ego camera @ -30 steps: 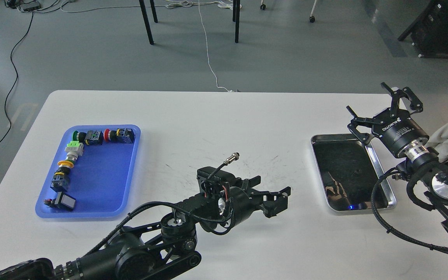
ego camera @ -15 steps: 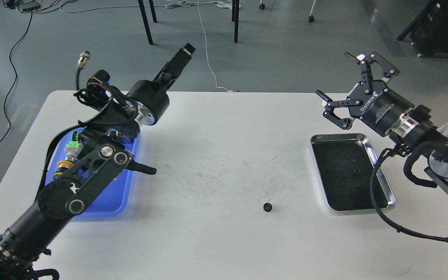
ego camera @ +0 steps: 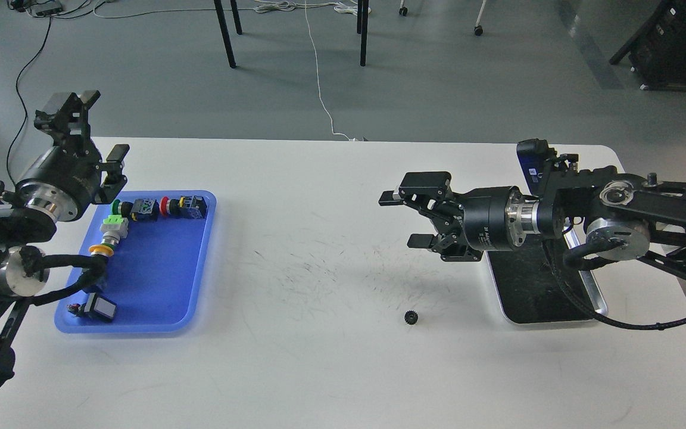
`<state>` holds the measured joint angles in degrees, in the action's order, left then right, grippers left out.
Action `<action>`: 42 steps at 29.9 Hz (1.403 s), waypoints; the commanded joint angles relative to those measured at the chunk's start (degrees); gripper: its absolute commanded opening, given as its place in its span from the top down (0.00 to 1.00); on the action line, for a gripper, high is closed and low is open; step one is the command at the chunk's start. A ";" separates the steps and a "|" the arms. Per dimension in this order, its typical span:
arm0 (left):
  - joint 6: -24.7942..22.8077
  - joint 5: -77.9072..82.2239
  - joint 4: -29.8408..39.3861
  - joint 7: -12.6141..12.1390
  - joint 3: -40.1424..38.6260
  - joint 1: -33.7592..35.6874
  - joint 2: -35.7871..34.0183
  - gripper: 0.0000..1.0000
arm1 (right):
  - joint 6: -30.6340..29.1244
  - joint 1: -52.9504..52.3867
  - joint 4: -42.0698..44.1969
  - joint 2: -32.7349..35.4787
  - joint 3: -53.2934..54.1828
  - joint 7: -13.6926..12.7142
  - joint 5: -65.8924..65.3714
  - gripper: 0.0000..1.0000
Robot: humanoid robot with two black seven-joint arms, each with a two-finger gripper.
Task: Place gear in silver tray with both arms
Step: 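Reach the right gripper down to the gear on the table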
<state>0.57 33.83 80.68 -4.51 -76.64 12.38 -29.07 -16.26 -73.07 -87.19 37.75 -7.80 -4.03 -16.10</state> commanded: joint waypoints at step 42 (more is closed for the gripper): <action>-1.01 -4.30 -9.31 0.03 -1.67 6.08 4.63 0.02 | -0.97 -17.11 9.85 -35.11 -36.23 -10.82 -14.14 0.18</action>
<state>-0.44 29.54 71.32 -4.48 -78.31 18.55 -24.36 -17.31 -90.62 -78.26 3.67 -43.29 -14.86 -30.12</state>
